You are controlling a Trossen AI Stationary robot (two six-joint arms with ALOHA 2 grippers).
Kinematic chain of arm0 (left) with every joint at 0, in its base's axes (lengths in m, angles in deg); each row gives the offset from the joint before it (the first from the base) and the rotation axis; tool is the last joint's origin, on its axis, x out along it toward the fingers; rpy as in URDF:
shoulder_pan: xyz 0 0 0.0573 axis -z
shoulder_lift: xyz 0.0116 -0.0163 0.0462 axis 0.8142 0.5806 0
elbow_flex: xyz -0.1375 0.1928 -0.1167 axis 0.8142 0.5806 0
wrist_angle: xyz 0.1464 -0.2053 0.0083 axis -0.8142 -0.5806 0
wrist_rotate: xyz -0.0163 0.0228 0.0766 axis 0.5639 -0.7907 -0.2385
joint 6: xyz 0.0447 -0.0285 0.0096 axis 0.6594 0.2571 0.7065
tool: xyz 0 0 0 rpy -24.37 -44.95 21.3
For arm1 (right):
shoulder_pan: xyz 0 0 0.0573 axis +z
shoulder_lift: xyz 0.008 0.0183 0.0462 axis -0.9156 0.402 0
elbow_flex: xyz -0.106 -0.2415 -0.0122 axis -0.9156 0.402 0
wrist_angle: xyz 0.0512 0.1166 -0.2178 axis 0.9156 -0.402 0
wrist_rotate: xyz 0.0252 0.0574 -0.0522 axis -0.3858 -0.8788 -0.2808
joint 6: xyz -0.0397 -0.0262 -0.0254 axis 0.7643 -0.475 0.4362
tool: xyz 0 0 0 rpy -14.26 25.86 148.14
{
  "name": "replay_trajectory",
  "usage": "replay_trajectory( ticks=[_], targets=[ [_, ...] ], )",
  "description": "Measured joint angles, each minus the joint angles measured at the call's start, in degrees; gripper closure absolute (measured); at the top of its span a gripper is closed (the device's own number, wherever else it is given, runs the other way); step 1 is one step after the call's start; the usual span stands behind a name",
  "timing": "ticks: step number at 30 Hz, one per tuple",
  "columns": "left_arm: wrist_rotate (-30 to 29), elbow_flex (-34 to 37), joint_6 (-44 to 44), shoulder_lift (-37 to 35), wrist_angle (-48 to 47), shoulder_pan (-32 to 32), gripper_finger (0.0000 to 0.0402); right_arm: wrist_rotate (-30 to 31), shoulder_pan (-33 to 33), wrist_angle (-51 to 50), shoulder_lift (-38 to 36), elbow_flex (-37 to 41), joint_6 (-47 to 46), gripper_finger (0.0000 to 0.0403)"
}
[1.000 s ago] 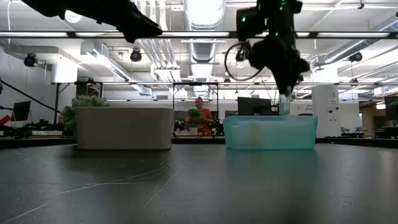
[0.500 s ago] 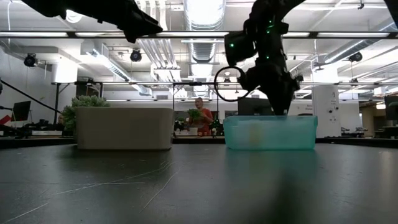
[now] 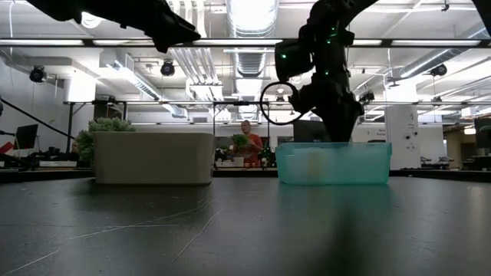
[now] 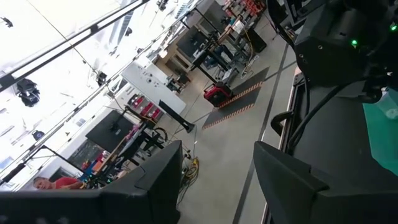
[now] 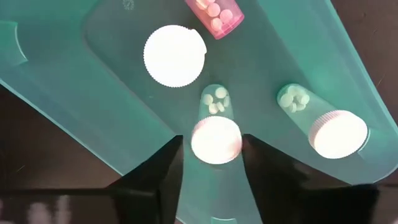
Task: Pick and place medicine bottles into bin by pill shape (circle, oval)
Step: Put the small green tablet bottle into the green bin, then return to Home Position
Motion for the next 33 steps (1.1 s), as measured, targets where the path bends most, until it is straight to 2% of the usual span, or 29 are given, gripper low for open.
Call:
replay_trajectory(
  ticks=[8, 14, 18, 21, 24, 29, 33],
  targets=[
    [0.00, -0.02, -0.24, 0.00, 0.00, 0.00, 0.0219, 0.50, -0.28, -0.27, -1.30, 0.02, 0.27, 0.0196],
    [0.00, 0.00, -2.59, 0.00, -0.11, 0.00, 0.0219, 0.61, -0.80, -0.15, -5.58, -0.08, 2.57, 0.0193],
    [0.00, 0.00, -7.79, 0.00, -1.43, 0.00, 0.0219, 1.90, -0.89, 1.82, -9.78, -0.01, 7.30, 0.0199],
    [0.00, -0.02, -14.04, 0.00, -6.08, 0.00, 0.0219, 3.62, -0.90, 7.12, -13.39, 1.33, 10.93, 0.0206],
    [0.78, -0.10, -24.25, 0.00, -13.16, 0.00, 0.0219, 3.74, -0.90, 14.70, -17.49, 3.76, 15.73, 0.0214],
    [12.04, -2.24, -42.07, 0.23, -29.92, -0.07, 0.0233, 3.53, -0.90, 33.72, -23.81, 9.86, 23.08, 0.0228],
    [15.20, -3.20, -50.66, 2.20, -37.81, -0.40, 0.0272, 1.65, -0.90, 47.92, -27.41, 15.52, 27.03, 0.0237]
  ],
)
